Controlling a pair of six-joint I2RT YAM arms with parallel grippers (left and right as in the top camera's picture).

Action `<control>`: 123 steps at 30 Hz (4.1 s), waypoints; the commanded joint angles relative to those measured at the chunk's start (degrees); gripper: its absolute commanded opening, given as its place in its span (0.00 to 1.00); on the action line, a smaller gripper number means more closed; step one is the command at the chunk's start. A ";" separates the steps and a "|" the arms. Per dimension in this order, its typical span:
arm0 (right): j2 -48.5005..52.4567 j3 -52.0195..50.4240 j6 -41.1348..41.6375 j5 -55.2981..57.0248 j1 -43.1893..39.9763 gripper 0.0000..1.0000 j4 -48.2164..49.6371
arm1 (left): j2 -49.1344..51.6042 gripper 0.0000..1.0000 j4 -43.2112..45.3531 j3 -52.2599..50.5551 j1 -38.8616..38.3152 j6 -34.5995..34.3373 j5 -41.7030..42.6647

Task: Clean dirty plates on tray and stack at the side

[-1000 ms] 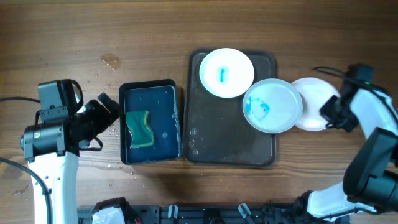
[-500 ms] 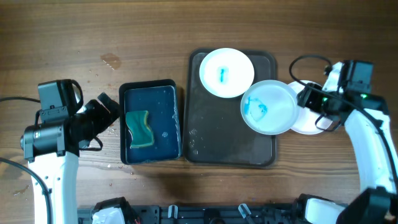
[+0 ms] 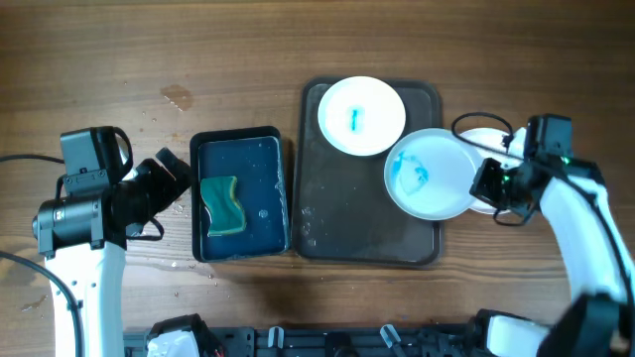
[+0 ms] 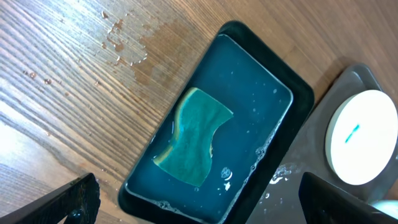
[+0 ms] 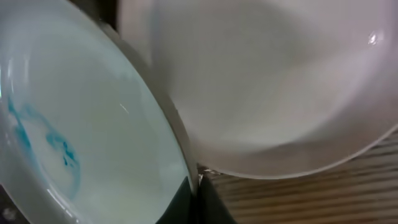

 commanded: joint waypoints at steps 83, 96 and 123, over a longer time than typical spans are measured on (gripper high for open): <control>15.74 -4.76 8.11 3.04 25.46 0.04 12.72 | 16.06 0.04 0.46 7.96 -24.26 6.93 -2.23; 15.74 -4.76 10.38 3.91 25.46 0.04 13.53 | 41.44 0.04 31.17 7.93 -51.65 -2.03 11.72; 15.74 -4.76 10.38 3.85 25.46 0.04 12.44 | 52.92 0.04 31.76 7.96 -51.89 -3.65 8.72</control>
